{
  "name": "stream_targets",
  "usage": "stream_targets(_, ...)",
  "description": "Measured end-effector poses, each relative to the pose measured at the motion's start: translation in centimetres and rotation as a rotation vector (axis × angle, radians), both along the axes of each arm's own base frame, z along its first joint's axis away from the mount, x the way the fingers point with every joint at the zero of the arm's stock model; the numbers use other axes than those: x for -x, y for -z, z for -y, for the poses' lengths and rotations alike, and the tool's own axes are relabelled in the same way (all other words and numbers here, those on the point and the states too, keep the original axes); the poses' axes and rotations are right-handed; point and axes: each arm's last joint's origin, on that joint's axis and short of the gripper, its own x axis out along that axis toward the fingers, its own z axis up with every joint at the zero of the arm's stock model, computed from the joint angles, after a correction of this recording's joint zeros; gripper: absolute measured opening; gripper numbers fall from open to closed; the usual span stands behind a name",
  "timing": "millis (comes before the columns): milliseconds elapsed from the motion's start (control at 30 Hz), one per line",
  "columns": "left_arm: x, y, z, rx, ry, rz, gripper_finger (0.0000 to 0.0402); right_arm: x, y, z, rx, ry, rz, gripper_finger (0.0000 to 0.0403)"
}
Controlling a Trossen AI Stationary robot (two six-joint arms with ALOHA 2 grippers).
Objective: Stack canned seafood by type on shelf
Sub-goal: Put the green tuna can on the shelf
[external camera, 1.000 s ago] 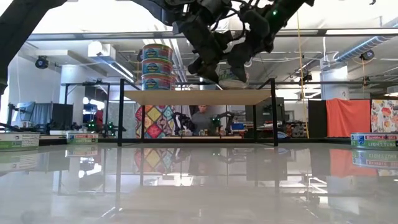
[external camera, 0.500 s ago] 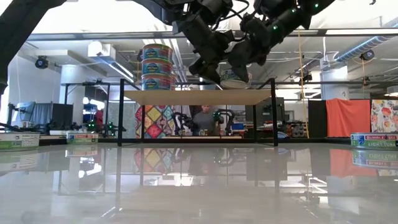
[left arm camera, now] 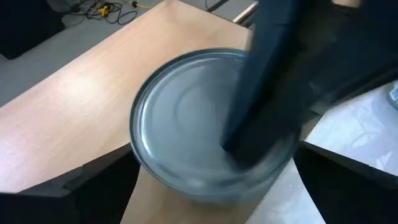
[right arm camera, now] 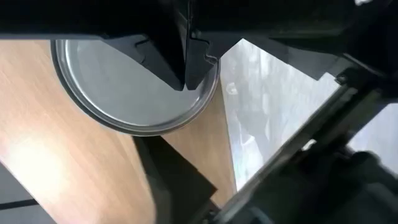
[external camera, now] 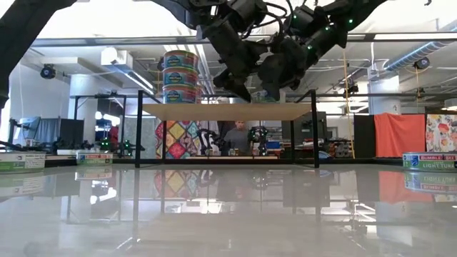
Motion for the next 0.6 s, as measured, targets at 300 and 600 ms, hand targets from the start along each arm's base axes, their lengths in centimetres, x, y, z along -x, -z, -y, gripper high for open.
stream_targets(300, 0.1, -0.8, 0.6, 0.016, 0.018, -0.054, 0.04, 0.5, -0.3, 0.5, 0.008, 0.038, -0.005, 0.0013)
stream_targets(600, 0.3, -3.0, 3.5, -0.001, 0.054, -0.133, 0.04, 0.7, -2.2, 0.1, 0.023, 0.048, 0.031, 0.0013)
